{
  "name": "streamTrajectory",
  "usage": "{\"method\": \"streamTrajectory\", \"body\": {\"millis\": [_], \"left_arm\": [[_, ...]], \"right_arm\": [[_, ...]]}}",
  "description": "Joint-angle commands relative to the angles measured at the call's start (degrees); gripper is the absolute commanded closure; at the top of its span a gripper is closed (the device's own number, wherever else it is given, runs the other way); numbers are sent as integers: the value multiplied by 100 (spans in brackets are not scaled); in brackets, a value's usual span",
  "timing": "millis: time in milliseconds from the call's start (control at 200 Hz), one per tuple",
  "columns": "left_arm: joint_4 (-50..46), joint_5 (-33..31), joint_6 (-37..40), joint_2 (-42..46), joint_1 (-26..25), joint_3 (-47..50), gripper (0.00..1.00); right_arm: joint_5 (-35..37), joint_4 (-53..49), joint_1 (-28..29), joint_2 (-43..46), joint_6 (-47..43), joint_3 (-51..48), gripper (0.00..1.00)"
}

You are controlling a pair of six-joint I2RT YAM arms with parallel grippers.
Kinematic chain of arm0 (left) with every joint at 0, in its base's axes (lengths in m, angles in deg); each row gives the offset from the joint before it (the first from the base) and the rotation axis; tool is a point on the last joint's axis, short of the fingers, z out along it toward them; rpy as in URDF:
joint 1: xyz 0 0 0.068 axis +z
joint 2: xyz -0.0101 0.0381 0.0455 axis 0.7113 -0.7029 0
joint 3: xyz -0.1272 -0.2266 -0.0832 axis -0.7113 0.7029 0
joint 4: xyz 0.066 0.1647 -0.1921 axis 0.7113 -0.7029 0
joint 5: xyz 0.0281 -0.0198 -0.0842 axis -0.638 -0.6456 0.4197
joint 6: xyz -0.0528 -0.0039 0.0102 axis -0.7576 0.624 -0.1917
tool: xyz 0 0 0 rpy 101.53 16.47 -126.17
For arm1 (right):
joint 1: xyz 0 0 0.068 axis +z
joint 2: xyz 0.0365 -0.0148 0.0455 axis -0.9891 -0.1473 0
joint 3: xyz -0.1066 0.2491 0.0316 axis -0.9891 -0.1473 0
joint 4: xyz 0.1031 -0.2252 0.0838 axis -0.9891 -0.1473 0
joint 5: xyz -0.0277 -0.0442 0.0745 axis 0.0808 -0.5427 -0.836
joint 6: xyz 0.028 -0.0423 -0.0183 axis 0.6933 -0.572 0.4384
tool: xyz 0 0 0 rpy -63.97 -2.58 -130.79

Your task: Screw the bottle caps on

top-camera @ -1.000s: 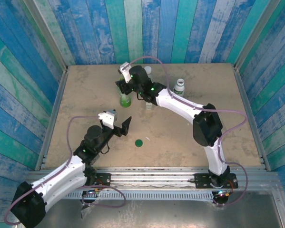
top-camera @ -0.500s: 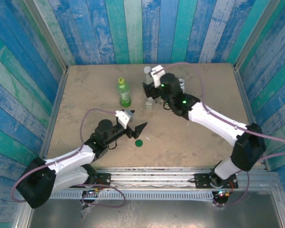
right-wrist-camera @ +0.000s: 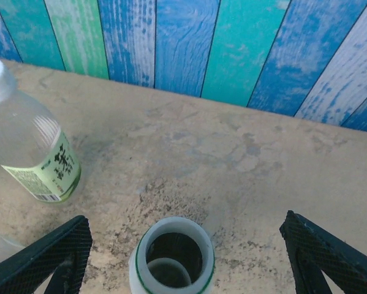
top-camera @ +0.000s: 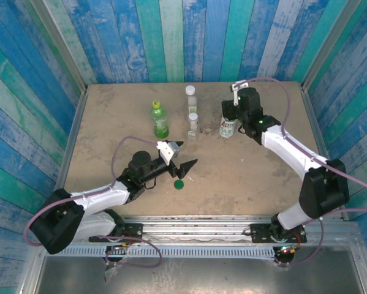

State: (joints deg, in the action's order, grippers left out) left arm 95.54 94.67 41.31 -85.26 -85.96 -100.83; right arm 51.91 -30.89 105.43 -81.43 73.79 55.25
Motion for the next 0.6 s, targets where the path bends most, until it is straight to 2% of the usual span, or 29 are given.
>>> {"method": "streamTrajectory", "body": {"millis": [0,215,395,596], "left_arm": [[119,10,57,-17,-16,-121,6],[363,-84,-9,97,-16,9,6],[540,-176,-89,183,-16,114,6],[475,-232,-9,210,-20,105,6]], "right_arm": [[-283,-216,-93,-193,116,195,19],[-559,-315,-184,-414,239,320,37],[-470,-501,-193,-414,231,366,51],[-539,-541,-193,-330,217,299,57]]}}
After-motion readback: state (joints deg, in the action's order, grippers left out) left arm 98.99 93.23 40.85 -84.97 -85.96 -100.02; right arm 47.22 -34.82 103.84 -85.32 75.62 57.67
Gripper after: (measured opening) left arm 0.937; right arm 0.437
